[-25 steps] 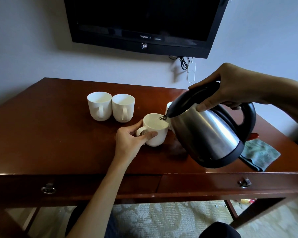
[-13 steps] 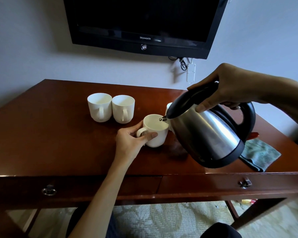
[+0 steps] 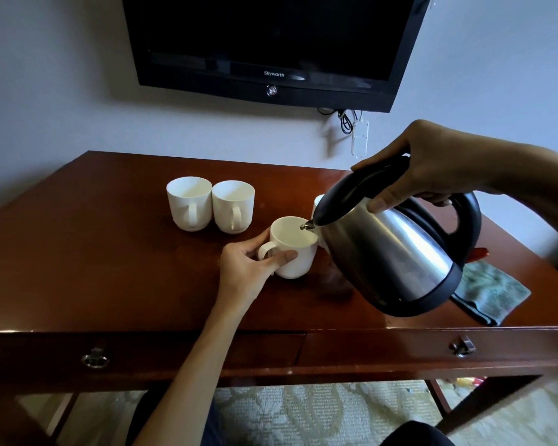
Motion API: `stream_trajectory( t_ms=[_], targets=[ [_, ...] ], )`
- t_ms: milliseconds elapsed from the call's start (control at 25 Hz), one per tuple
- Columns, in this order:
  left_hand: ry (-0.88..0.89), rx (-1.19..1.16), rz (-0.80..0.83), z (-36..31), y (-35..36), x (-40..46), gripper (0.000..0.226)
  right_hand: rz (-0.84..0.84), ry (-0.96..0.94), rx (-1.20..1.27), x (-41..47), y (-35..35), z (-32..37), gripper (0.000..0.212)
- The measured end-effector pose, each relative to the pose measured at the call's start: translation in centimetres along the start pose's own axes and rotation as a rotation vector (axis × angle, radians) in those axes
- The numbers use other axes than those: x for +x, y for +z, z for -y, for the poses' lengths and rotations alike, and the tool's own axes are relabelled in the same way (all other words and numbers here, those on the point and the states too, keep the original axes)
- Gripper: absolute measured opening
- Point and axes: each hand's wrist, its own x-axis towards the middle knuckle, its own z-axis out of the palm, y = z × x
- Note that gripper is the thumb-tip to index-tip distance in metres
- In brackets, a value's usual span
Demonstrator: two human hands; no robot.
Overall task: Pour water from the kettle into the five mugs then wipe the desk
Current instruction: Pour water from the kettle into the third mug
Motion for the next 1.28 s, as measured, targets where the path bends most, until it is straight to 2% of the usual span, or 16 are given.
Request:
stream_trajectory(
  t_ms=[1280],
  targets=[
    [-0.017,0.003,0.005,0.19,-0.08,0.02,0.075,0.017,-0.028,-0.095,0.66,-0.45,0.48,0.061]
  ],
)
